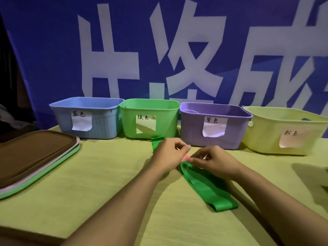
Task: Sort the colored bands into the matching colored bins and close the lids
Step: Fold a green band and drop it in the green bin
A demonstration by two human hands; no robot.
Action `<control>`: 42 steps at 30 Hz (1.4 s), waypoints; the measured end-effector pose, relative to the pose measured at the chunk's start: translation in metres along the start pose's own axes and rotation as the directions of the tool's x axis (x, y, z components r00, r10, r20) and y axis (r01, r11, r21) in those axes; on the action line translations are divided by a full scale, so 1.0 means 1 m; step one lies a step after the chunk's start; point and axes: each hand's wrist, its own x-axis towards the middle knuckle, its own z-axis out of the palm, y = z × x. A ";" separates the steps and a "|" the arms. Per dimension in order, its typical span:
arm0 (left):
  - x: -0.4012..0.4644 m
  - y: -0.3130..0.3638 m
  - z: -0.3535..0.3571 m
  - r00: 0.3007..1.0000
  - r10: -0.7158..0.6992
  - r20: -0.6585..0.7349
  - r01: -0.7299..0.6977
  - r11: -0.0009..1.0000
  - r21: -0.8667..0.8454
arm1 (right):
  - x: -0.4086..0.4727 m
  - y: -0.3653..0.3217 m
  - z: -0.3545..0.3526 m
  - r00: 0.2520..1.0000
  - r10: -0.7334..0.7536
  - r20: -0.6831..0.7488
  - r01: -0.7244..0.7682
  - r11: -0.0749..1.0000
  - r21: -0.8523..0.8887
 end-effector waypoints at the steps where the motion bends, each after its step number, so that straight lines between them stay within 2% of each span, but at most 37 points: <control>1: -0.001 -0.001 0.001 1.000 0.020 -0.010 -0.020 0.999 0.045 | -0.002 0.001 0.003 0.999 -0.032 0.020 0.032 0.999 0.012; 3: -0.004 -0.003 -0.002 0.998 0.069 -0.003 -0.067 0.989 0.132 | -0.002 0.003 0.008 0.997 -0.066 0.027 0.064 0.997 0.052; 8: -0.010 -0.004 -0.011 0.986 0.152 0.074 -0.167 0.942 0.292 | 0.002 0.009 0.016 0.998 -0.033 -0.044 0.037 0.995 0.090; 11: -0.010 -0.005 -0.008 0.981 0.161 0.104 -0.185 0.935 0.302 | 0.004 0.009 0.023 0.995 -0.095 -0.027 0.097 0.990 0.103; 14: -0.010 -0.004 -0.006 0.977 0.158 0.140 -0.193 0.937 0.291 | 0.004 0.007 0.024 0.995 -0.093 -0.036 0.096 0.992 0.086; 20: -0.011 -0.003 -0.005 0.989 0.129 0.078 -0.142 0.970 0.196 | 0.000 0.008 0.011 0.989 -0.041 -0.142 0.072 0.973 0.221; 24: -0.016 0.007 -0.002 0.991 0.108 0.082 -0.098 0.989 -0.111 | -0.003 0.006 0.003 0.986 0.045 -0.161 0.051 0.837 0.545; 28: -0.019 0.018 -0.001 0.993 0.113 0.036 -0.098 0.951 -0.292 | -0.004 0.001 -0.004 0.962 0.067 -0.263 0.120 0.763 0.635; 32: -0.018 0.022 -0.002 0.991 0.120 -0.055 -0.131 0.927 -0.352 | -0.006 -0.004 -0.011 0.955 0.082 -0.286 0.173 0.630 0.757; 39: -0.015 0.034 -0.006 0.974 0.201 -0.104 -0.224 0.922 -0.315 | -0.011 -0.005 -0.015 0.989 0.068 -0.131 0.068 0.576 0.814; 42: -0.009 0.053 -0.014 0.958 0.252 -0.137 -0.282 0.914 -0.292 | -0.013 -0.005 -0.018 0.994 0.034 -0.106 0.069 0.563 0.824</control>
